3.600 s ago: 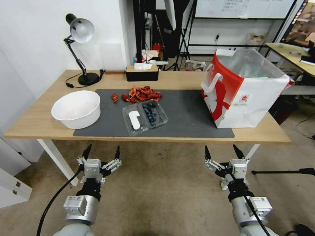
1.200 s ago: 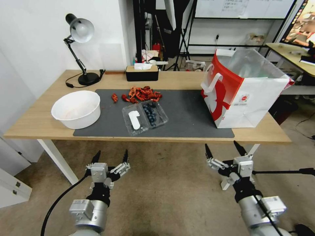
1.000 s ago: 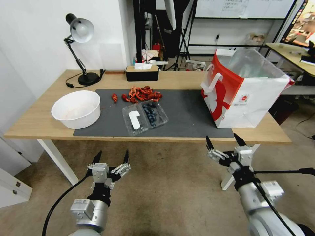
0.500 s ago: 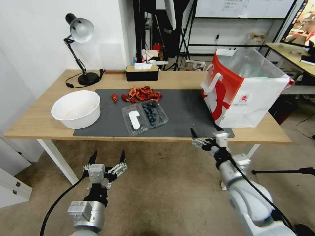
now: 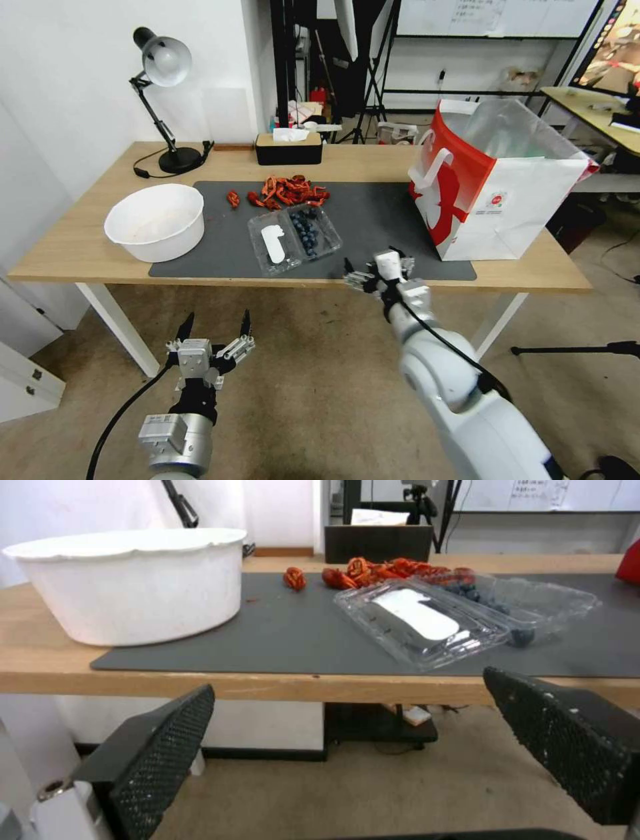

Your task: Close the takeout container lid, then place the container into the takeout bag.

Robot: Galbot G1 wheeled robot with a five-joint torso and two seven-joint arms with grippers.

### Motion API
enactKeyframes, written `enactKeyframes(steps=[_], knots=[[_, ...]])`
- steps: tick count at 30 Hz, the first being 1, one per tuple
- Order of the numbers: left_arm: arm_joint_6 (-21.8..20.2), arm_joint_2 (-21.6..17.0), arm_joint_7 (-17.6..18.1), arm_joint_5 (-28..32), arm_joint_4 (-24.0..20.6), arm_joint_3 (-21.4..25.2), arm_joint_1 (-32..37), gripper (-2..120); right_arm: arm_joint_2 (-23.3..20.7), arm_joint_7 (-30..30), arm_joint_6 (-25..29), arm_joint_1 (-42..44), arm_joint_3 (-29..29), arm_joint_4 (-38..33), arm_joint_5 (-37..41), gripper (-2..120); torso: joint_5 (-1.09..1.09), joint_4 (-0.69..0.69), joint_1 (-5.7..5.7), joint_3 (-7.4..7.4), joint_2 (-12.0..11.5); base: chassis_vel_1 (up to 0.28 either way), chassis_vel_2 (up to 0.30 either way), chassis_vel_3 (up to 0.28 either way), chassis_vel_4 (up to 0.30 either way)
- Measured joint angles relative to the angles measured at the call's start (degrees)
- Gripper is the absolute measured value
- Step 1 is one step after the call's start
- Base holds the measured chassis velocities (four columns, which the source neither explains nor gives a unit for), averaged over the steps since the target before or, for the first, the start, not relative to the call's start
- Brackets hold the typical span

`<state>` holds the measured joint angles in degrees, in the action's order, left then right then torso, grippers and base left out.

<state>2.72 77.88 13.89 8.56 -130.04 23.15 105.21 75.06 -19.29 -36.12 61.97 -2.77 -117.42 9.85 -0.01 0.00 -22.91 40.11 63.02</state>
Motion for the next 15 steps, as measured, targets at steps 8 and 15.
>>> enactKeyframes(steps=[8,15], knots=[[0.01,0.16,0.13,0.05,0.65,0.0,-0.35,100,2.69,-3.05,-2.67,-2.94,4.49,3.32,-0.71,100,0.0,-0.01,0.0,-0.01,0.0,0.0,0.0,0.0,0.0],[0.09,0.28,0.22,0.06,0.62,0.06,-0.33,100,2.5,-2.99,-3.92,-4.04,5.56,4.25,-0.83,100,0.0,-0.01,0.0,-0.01,0.0,0.0,0.0,0.0,0.0]])
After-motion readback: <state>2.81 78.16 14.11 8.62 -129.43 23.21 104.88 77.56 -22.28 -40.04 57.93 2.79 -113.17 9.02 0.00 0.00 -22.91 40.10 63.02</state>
